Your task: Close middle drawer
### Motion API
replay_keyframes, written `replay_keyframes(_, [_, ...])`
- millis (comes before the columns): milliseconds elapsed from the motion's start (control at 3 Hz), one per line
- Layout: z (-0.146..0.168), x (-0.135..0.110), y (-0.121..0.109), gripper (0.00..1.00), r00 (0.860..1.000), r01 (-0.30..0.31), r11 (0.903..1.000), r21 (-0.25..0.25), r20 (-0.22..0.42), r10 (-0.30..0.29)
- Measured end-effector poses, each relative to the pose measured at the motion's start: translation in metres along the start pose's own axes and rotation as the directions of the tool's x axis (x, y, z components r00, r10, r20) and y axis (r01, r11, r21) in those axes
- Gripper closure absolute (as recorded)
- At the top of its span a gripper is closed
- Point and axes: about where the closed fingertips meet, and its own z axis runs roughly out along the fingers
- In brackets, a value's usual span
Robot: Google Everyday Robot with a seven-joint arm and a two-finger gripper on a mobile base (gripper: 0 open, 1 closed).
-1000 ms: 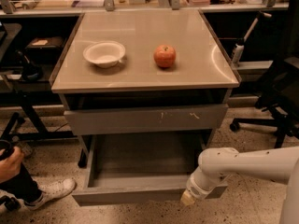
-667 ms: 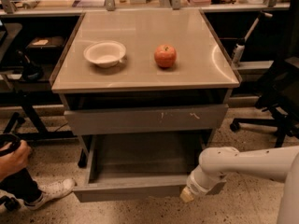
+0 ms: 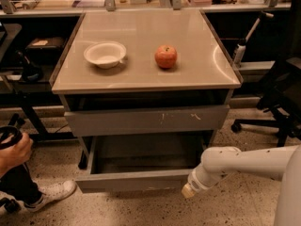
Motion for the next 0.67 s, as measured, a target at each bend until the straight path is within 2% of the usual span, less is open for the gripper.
replay_keyframes(333, [-0.0024,-0.0294,-0.0311,1.00,0.993,-0.093,0.9938,0.062,0.072,0.088])
replay_keyframes(667, [-0.0028,-0.0311,-0.0336,1.00,0.992,-0.105,0.9921,0.069,0.082,0.099])
